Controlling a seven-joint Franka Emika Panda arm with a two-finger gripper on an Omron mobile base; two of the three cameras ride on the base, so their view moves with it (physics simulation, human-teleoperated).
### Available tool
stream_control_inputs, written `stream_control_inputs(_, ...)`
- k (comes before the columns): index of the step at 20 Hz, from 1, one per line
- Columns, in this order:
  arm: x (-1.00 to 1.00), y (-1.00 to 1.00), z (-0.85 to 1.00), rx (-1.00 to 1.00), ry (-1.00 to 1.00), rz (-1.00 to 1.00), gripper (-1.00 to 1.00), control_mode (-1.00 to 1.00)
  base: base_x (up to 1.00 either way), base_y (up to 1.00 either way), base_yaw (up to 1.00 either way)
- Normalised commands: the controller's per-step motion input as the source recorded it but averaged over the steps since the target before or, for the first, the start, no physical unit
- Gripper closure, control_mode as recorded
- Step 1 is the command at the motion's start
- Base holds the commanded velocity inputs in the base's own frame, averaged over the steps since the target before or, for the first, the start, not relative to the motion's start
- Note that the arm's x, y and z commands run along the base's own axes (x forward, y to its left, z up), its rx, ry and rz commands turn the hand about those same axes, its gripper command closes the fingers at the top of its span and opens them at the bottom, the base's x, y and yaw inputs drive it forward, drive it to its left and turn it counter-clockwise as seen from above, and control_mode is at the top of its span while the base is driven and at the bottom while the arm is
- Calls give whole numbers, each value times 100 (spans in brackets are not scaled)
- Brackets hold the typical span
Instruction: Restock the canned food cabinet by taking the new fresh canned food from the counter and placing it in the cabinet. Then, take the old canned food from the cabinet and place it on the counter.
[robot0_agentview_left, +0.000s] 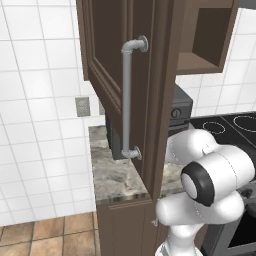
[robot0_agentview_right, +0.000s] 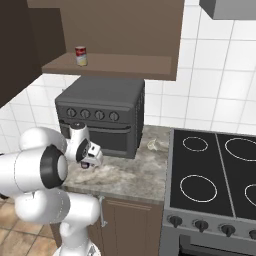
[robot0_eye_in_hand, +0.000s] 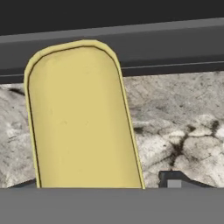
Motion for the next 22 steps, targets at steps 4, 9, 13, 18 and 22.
stream_control_inputs(4, 0, 0, 0, 0, 0, 0, 100, -100, 0, 0, 0)
stream_control_inputs(9, -55, 0, 0, 0, -2, 0, 100, -100, 0, 0, 0)
stream_control_inputs(13, -100, 0, 35, 2, -11, -5, 100, -100, 0, 0, 0)
stream_control_inputs(18, -100, -12, 94, 1, -23, -8, 100, -100, 0, 0, 0)
stream_control_inputs(22, -100, -38, 100, 0, -29, -10, 100, -100, 0, 0, 0)
